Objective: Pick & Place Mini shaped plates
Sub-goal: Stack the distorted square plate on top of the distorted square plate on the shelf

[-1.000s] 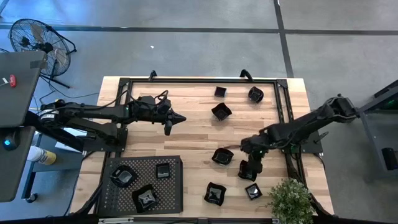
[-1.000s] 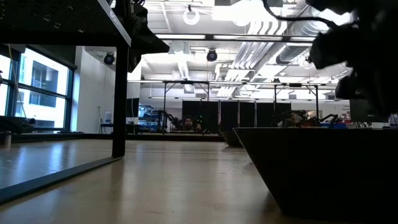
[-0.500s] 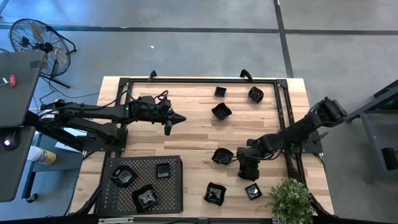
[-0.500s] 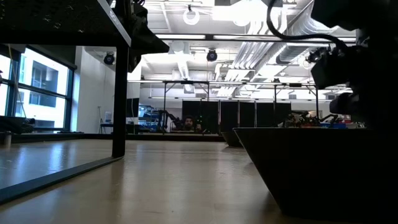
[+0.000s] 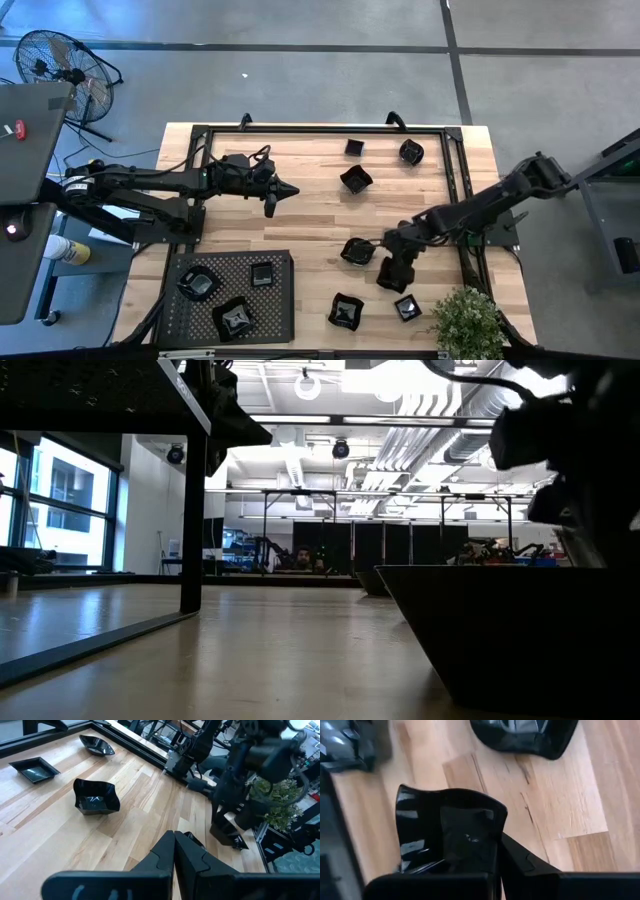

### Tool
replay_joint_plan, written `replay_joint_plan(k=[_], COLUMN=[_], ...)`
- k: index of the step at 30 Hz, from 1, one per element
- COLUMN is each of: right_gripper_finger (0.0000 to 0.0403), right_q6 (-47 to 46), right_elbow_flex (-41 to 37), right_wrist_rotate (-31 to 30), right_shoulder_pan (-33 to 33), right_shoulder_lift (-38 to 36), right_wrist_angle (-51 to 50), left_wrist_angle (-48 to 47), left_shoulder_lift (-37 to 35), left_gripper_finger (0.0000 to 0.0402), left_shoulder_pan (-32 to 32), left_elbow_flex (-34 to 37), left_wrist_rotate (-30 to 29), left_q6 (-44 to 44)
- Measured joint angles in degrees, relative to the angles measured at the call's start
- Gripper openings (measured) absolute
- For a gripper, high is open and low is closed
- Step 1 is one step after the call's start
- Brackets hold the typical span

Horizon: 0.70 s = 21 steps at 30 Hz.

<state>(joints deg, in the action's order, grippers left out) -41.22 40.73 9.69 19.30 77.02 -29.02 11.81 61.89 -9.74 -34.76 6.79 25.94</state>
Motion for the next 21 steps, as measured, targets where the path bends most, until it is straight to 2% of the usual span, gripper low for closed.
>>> replay_joint_plan(k=[7,11,15,21], right_gripper_finger=[0.0002,0.0001,0.0001,0.0001], right_q6=[-6.9,-7.8,-5.9,0.0], right_elbow_flex=[2.4,7.8,13.4,24.0], right_wrist_rotate=[2.8,2.8,2.2,2.2], right_shoulder_pan=[-5.2,-11.3,-18.8,-26.0], right_shoulder_lift=[-6.4,-5.6,0.7,18.1], right_wrist_angle=[-0.4,-0.2,0.0,2.5], left_wrist_angle=[0.0,0.0,0.0,-0.5], left_shoulder_lift=[0.0,0.0,0.0,0.0], left_gripper_finger=[0.0001,0.0001,0.0001,0.0001], left_shoulder_pan=[0.0,0.0,0.0,0.0], left_elbow_flex=[0.0,0.0,0.0,0.0], left_wrist_rotate=[0.0,0.0,-0.4,-2.5], left_q6=[0.0,0.0,-0.1,1.1])
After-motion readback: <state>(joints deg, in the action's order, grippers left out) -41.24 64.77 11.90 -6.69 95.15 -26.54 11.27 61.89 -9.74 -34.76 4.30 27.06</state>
